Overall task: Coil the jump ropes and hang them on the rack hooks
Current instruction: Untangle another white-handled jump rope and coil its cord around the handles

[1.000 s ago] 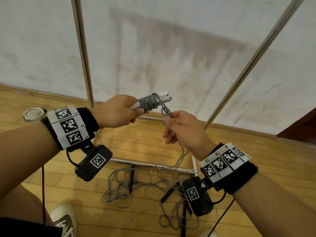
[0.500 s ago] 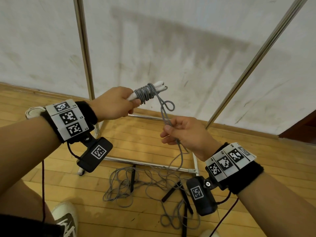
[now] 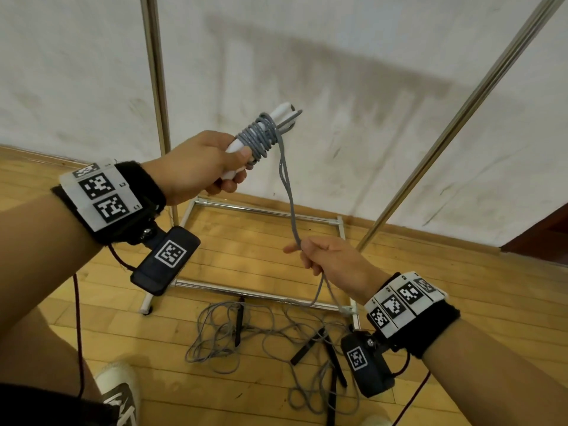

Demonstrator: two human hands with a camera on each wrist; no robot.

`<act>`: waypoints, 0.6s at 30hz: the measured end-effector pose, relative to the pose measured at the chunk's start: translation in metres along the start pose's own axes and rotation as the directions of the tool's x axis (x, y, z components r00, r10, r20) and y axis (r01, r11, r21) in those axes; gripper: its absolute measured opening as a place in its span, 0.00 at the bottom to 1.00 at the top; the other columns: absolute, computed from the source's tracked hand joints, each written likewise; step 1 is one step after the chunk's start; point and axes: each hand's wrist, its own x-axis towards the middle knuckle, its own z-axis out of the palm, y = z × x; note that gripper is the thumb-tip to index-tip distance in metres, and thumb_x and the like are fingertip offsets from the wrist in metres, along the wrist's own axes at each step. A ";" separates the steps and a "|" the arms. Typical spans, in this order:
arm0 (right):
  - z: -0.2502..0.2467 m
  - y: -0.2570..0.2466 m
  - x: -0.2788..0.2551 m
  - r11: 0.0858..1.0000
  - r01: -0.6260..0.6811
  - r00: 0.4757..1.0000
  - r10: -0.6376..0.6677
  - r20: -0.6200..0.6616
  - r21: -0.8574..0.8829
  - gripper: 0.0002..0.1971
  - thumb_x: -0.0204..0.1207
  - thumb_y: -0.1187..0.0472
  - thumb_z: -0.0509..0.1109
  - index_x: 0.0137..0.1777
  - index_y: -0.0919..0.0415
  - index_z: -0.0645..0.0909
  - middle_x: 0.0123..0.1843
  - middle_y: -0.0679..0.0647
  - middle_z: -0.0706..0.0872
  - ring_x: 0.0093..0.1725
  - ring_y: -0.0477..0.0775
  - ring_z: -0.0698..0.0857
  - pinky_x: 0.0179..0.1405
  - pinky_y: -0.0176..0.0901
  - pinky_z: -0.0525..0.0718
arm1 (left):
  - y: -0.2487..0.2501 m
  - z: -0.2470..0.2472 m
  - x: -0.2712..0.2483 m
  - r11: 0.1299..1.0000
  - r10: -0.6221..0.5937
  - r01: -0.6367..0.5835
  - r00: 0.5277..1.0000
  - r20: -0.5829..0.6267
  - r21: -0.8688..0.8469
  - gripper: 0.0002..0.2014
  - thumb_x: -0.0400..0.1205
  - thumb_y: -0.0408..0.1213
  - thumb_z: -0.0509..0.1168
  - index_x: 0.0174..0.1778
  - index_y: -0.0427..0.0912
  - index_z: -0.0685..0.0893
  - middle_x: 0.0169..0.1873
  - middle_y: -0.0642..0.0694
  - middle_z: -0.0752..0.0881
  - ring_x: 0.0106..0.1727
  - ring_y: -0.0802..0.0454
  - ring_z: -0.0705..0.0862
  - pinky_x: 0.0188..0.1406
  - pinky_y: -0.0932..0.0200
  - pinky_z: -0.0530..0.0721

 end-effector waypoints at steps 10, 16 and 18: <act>-0.025 0.024 0.012 0.981 -0.082 0.992 0.063 -0.114 -0.175 0.07 0.83 0.63 0.67 0.51 0.55 0.86 0.42 0.49 0.89 0.38 0.46 0.84 0.33 0.35 0.82 | 0.013 0.037 -0.037 0.991 0.020 -0.100 0.775 0.631 0.092 0.13 0.84 0.41 0.62 0.50 0.32 0.81 0.26 0.48 0.79 0.23 0.53 0.74 0.25 0.61 0.72; -0.038 0.011 0.019 0.892 0.007 0.985 -0.084 -0.150 -0.453 0.11 0.86 0.54 0.62 0.47 0.52 0.85 0.33 0.43 0.82 0.23 0.35 0.77 0.25 0.33 0.75 | -0.006 0.065 -0.045 0.914 -0.234 -0.146 0.573 0.785 0.379 0.11 0.87 0.40 0.62 0.38 0.43 0.78 0.28 0.52 0.82 0.27 0.55 0.78 0.33 0.59 0.78; -0.041 0.003 0.019 0.839 0.020 0.993 -0.080 -0.087 -0.544 0.11 0.86 0.52 0.60 0.46 0.51 0.83 0.35 0.43 0.84 0.28 0.31 0.78 0.27 0.30 0.69 | -0.014 0.071 -0.043 0.858 -0.324 -0.162 0.565 0.759 0.487 0.13 0.88 0.42 0.62 0.37 0.45 0.78 0.27 0.54 0.82 0.27 0.57 0.78 0.33 0.61 0.78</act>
